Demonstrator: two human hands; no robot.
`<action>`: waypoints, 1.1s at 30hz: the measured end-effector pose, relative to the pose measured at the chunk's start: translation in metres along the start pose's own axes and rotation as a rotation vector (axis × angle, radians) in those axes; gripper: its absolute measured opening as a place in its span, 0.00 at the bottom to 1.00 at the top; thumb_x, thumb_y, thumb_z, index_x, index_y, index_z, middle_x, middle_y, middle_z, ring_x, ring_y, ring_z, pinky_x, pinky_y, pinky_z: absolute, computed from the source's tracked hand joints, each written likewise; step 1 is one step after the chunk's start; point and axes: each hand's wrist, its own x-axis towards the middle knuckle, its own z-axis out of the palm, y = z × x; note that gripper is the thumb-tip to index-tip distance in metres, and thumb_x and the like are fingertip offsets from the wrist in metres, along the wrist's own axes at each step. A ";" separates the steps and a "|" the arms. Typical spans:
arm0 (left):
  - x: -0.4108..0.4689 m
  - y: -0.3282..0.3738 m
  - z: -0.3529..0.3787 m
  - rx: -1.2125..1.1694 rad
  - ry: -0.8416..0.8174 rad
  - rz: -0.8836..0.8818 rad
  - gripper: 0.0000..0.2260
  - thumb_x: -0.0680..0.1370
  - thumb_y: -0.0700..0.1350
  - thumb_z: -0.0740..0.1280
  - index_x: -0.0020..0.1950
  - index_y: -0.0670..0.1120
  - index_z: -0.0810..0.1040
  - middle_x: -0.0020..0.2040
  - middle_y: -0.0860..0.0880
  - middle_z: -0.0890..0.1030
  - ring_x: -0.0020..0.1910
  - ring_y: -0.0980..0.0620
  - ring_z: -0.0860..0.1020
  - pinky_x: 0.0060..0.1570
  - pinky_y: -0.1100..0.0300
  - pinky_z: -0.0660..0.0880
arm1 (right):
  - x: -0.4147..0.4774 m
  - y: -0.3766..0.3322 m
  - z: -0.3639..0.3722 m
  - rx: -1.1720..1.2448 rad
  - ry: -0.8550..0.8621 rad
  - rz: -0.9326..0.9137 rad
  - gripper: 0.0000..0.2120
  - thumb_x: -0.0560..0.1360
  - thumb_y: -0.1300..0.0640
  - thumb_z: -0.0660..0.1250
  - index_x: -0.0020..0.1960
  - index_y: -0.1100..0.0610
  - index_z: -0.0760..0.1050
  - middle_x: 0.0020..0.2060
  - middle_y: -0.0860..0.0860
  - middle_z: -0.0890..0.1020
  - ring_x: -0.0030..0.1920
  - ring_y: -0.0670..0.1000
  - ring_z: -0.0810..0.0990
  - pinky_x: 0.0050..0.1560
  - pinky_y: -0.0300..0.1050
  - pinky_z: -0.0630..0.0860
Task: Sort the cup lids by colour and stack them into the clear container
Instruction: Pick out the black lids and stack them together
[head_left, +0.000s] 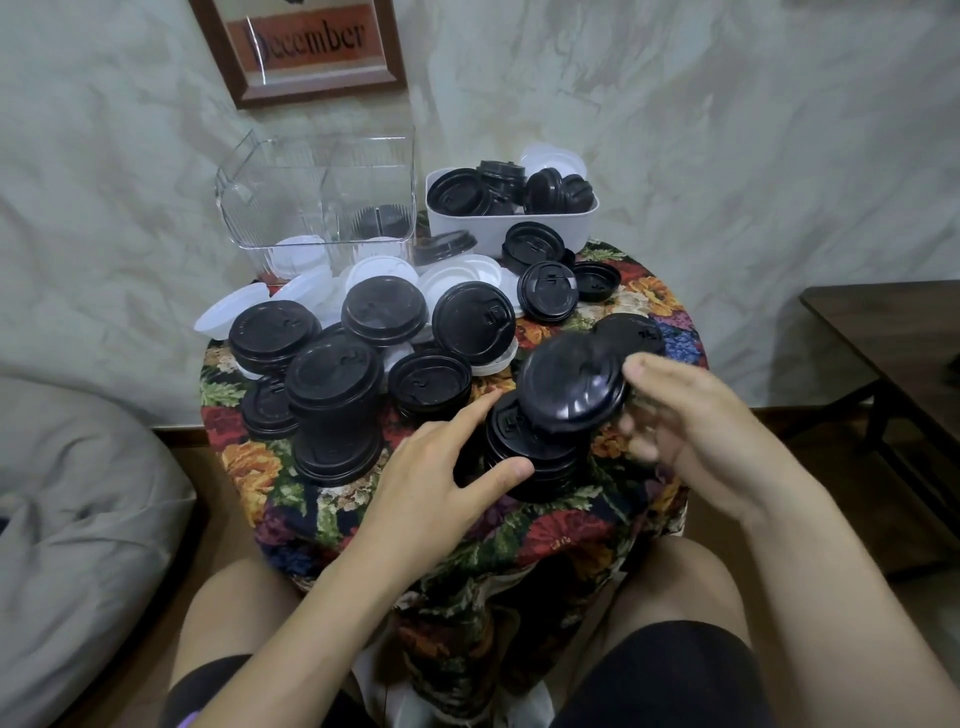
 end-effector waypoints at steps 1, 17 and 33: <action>0.000 0.000 0.000 -0.002 -0.001 -0.004 0.35 0.72 0.75 0.59 0.78 0.68 0.61 0.59 0.64 0.73 0.64 0.62 0.69 0.58 0.61 0.64 | -0.002 0.001 0.002 -0.018 -0.038 0.059 0.10 0.84 0.56 0.61 0.52 0.59 0.80 0.36 0.50 0.77 0.31 0.45 0.71 0.25 0.36 0.63; 0.001 -0.001 0.001 -0.011 0.015 0.038 0.33 0.73 0.73 0.61 0.78 0.68 0.62 0.64 0.63 0.78 0.64 0.60 0.72 0.57 0.62 0.66 | -0.013 0.014 0.009 -0.532 0.004 -0.050 0.22 0.71 0.37 0.68 0.65 0.38 0.76 0.49 0.36 0.84 0.41 0.50 0.82 0.39 0.44 0.79; 0.001 -0.009 0.002 -0.078 0.011 0.059 0.32 0.76 0.74 0.57 0.78 0.74 0.53 0.68 0.61 0.76 0.68 0.61 0.71 0.59 0.61 0.67 | -0.008 0.016 0.017 -0.748 -0.096 -0.067 0.32 0.71 0.35 0.72 0.74 0.38 0.71 0.65 0.34 0.79 0.67 0.38 0.75 0.70 0.53 0.74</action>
